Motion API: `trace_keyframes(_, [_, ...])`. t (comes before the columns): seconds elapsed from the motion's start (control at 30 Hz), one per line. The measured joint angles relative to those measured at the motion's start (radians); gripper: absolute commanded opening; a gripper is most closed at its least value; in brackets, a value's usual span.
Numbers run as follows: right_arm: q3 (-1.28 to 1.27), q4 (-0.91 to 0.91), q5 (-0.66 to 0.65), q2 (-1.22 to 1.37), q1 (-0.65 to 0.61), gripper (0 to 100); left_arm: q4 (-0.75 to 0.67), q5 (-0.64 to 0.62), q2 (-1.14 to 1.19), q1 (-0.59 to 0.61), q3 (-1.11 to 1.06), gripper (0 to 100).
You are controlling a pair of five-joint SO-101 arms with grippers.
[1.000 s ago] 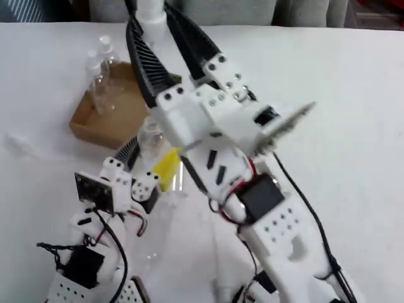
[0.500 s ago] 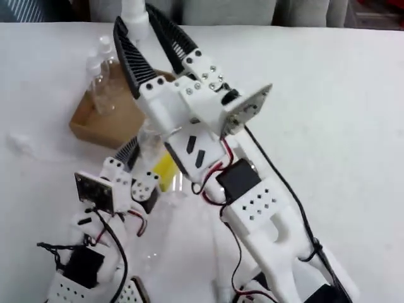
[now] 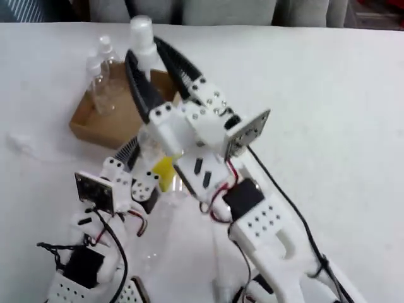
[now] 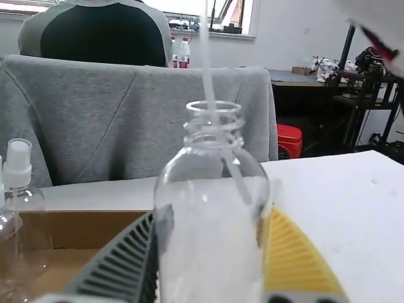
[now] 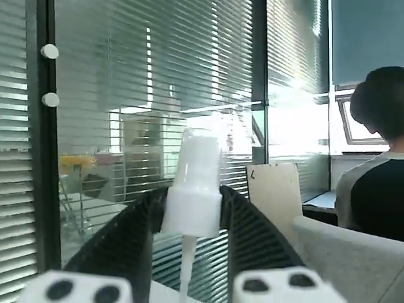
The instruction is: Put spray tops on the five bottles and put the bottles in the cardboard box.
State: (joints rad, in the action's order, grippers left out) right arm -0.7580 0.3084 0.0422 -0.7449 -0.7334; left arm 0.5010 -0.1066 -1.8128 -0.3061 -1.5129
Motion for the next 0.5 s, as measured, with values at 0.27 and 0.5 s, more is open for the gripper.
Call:
trace_keyframes(0.27, [-0.140, -0.029, 0.000, -0.121, -0.048, 1.6, 0.000, 0.000, 0.000, -0.002, 0.000, 2])
trace_keyframes(0.5, [-0.167, -0.181, 0.000, -0.180, -0.054, 2.2, 0.000, 0.000, 0.000, -0.005, 0.000, 2])
